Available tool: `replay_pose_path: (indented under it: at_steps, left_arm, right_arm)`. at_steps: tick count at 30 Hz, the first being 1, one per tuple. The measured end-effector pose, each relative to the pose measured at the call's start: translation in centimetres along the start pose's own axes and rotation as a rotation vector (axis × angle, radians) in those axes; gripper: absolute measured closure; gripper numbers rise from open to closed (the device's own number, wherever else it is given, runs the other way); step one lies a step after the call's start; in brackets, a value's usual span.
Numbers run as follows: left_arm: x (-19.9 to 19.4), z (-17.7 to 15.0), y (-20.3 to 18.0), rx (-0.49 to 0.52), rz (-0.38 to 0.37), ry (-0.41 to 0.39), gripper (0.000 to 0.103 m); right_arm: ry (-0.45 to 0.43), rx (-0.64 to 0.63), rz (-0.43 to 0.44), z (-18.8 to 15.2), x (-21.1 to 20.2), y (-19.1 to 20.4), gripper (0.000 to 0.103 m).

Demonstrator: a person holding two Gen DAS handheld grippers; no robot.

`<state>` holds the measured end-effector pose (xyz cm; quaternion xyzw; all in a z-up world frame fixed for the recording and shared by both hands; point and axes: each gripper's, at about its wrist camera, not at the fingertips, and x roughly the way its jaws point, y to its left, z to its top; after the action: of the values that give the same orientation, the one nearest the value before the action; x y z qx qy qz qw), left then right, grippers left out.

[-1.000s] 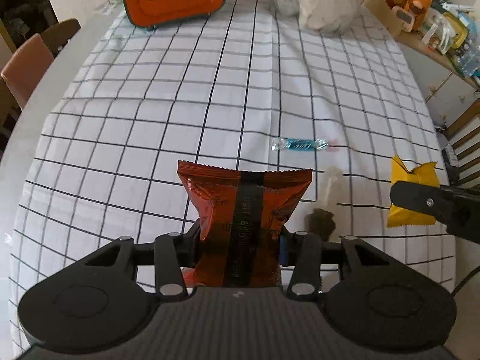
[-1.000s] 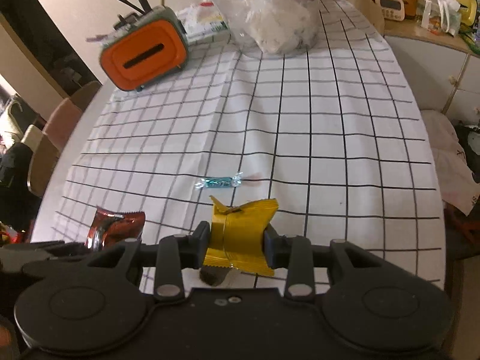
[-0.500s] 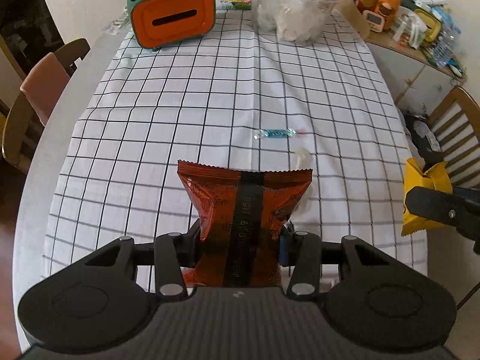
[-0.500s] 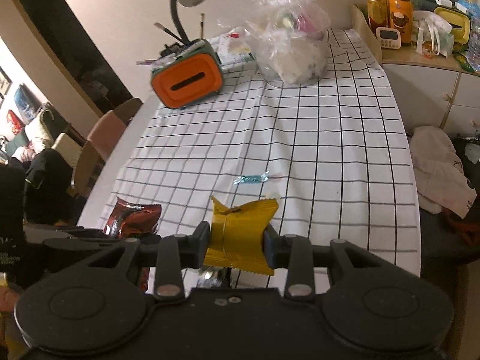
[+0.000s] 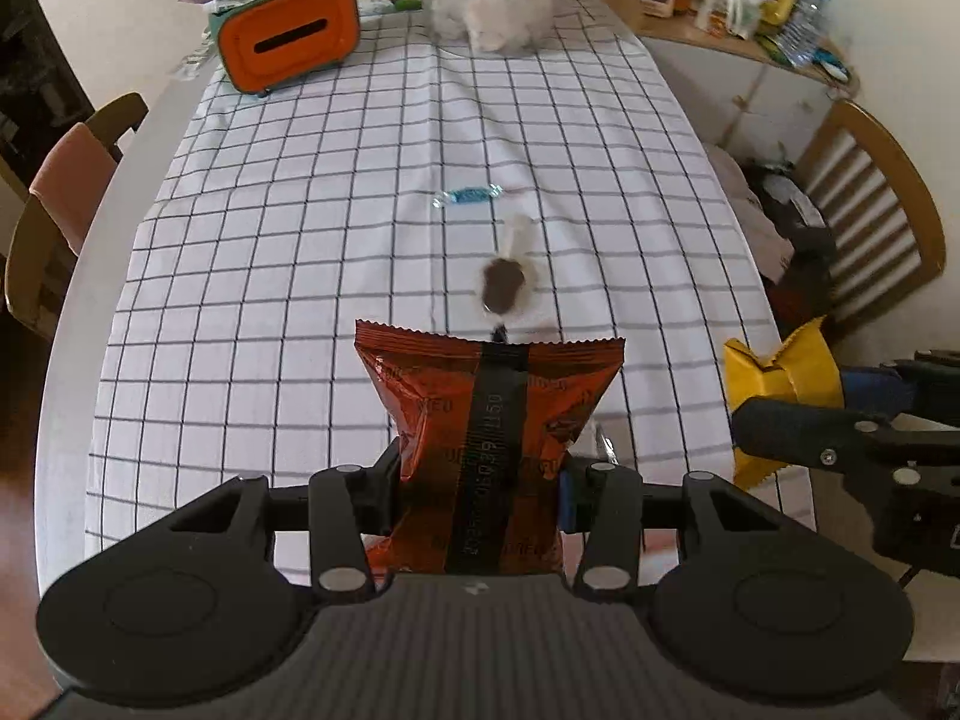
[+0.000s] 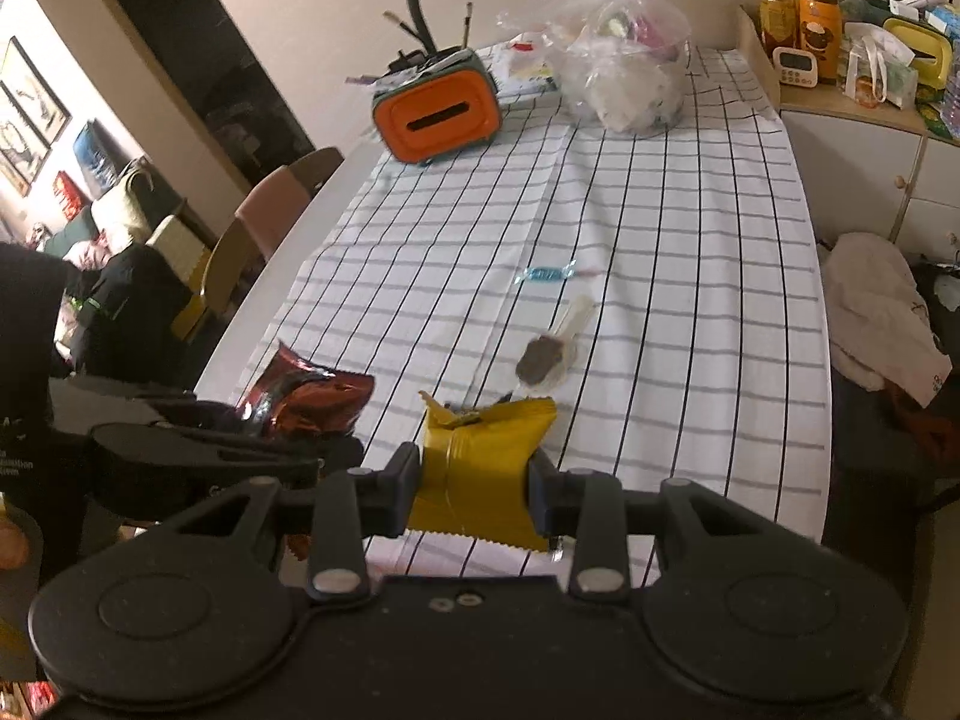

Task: Organize snacks
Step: 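Lift both held snacks and carry them over the white box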

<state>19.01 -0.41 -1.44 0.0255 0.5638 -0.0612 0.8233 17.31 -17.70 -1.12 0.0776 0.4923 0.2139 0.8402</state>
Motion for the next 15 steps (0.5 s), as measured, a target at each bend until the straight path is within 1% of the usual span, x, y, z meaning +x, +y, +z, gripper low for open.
replay_pose_path:
  at_steps: [4, 9, 15]
  left_arm:
    - [-0.5, -1.8, -0.6, 0.006, -0.012, 0.004, 0.058]
    - [-0.4, -4.1, -1.0, 0.008, -0.024, 0.037, 0.058]
    - [0.2, -6.5, -1.7, -0.009, -0.031, 0.057, 0.058]
  right_arm:
    - [0.009, -0.001, 0.01, -2.1, -0.7, 0.2, 0.068]
    - [0.029, -0.001, 0.018, -4.7, -1.1, 0.3, 0.068]
    - [0.056, 0.014, 0.031, -7.5, -0.5, 0.5, 0.068]
